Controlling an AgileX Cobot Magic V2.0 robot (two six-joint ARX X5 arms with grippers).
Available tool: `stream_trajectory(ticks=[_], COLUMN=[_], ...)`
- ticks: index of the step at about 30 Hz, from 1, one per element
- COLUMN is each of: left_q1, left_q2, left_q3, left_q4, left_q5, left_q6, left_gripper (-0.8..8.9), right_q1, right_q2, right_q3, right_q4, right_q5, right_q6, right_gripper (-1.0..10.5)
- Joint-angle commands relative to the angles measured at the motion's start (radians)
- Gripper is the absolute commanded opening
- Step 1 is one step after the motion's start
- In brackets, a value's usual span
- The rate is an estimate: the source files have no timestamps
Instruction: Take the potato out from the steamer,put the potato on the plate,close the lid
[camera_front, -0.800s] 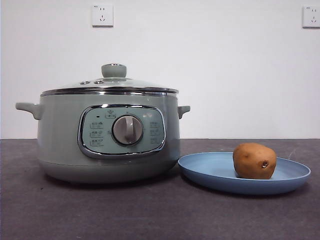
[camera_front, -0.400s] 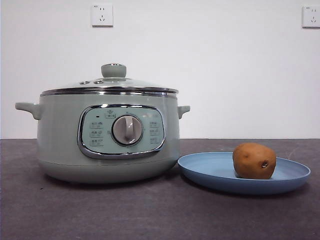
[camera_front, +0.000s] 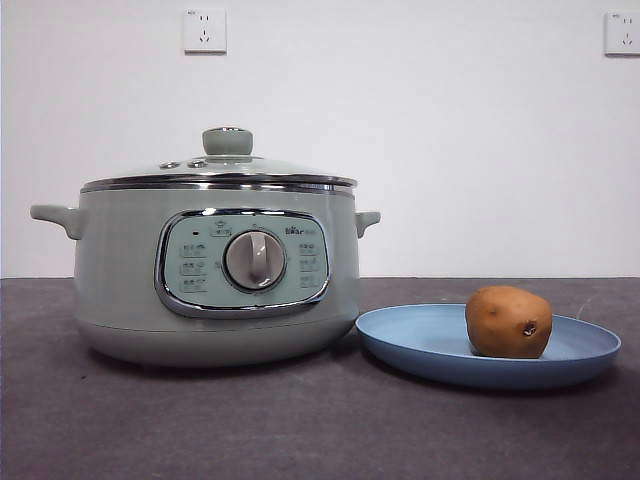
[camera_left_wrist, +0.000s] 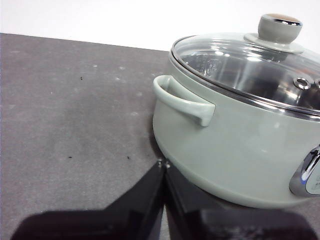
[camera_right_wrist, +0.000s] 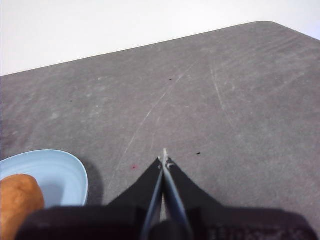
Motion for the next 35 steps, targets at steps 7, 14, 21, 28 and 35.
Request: stream_trajectory(ticks=[7, 14, 21, 28, 35], left_q1=[0.003, 0.002, 0.003, 0.003, 0.003], left_q2=[-0.003, -0.003, -0.003, -0.003, -0.003], left_q3=[-0.013, -0.013, -0.013, -0.013, -0.013], left_q4=[0.001, 0.001, 0.001, 0.001, 0.001], left_q5=[-0.004, -0.004, -0.004, -0.004, -0.004], left_q6=[-0.003, -0.003, -0.003, -0.003, -0.003], left_gripper=[-0.04, -0.04, -0.04, -0.04, -0.04], right_q1=[-0.001, 0.0, 0.0, 0.0, 0.0], right_q2=[-0.166, -0.195, -0.195, -0.195, -0.195], right_q3=[-0.044, -0.043, -0.043, -0.043, -0.043], right_q4=[-0.098, -0.144, -0.139, -0.138, -0.138], right_q5=[0.002, -0.001, 0.0, 0.001, 0.001], right_q6=[0.034, 0.032, 0.034, 0.034, 0.034], right_gripper=[0.0, 0.0, 0.0, 0.0, 0.0])
